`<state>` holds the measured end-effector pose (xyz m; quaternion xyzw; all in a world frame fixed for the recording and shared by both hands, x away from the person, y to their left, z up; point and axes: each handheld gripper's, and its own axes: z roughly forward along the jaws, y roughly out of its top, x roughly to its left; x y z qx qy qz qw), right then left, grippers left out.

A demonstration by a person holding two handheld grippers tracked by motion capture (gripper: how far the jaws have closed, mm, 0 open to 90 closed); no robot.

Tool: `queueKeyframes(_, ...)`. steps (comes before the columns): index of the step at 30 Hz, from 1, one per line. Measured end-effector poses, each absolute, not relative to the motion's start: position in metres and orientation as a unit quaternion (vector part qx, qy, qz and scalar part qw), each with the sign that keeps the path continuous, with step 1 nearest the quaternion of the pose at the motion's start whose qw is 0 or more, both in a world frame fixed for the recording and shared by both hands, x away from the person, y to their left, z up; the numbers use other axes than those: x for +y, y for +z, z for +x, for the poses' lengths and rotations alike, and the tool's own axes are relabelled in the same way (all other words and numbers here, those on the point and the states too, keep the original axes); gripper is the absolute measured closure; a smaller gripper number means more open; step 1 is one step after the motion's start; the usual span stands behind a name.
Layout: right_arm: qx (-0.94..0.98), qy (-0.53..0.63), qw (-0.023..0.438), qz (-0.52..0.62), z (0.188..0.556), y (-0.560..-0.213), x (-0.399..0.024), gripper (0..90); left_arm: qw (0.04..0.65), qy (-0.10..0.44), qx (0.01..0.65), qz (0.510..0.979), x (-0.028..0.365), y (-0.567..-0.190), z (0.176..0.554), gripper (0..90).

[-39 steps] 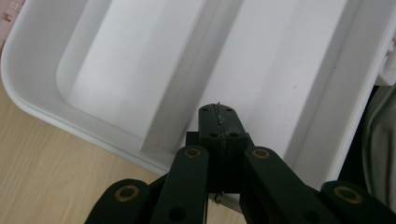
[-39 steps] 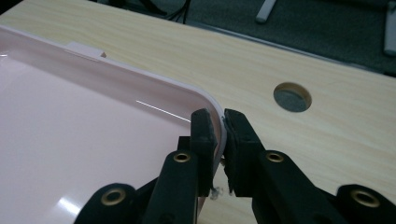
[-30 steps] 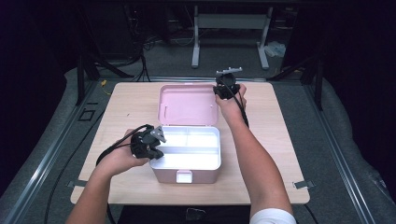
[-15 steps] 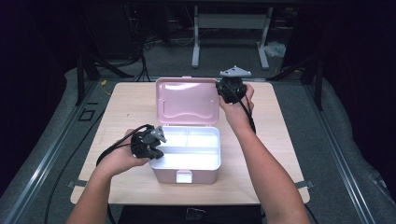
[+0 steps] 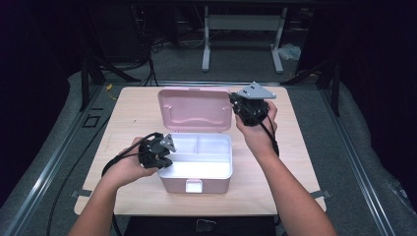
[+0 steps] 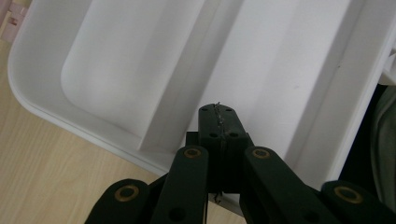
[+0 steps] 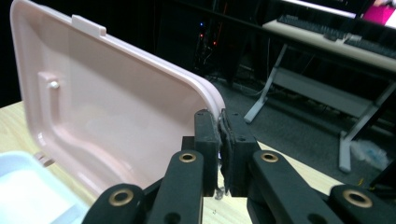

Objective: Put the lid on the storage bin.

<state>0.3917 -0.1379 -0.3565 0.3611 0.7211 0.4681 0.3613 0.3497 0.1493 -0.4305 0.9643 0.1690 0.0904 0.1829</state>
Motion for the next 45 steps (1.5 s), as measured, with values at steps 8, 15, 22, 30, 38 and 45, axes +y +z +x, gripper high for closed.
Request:
queueKeyframes(8, 0.723, 0.472, 0.388, 0.323, 0.349, -0.364, -0.141, 85.2, 0.204, 0.106, 0.179, 0.956, 0.155, -0.43, 0.347, 90.0)
queueKeyframes(15, 0.725, 0.487, 0.375, 0.31, 0.317, -0.378, -0.148, 84.4, 0.242, 0.112, 0.194, 0.944, 0.176, -0.41, 0.338, 89.1)
queueKeyframes(22, 0.73, 0.497, 0.361, 0.301, 0.292, -0.394, -0.153, 83.0, 0.275, 0.124, 0.229, 0.925, 0.21, -0.396, 0.332, 88.2)
queueKeyframes(30, 0.74, 0.496, 0.348, 0.291, 0.277, -0.407, -0.156, 81.8, 0.273, 0.141, 0.252, 0.918, 0.222, -0.385, 0.349, 88.3)
queueKeyframes(38, 0.748, 0.502, 0.321, 0.292, 0.268, -0.42, -0.16, 78.9, 0.279, 0.152, 0.24, 0.917, 0.215, -0.365, 0.356, 87.6)
queueKeyframes(45, 0.764, 0.488, 0.31, 0.287, 0.26, -0.433, -0.16, 74.7, 0.27, 0.137, 0.217, 0.928, 0.203, -0.368, 0.352, 87.2)
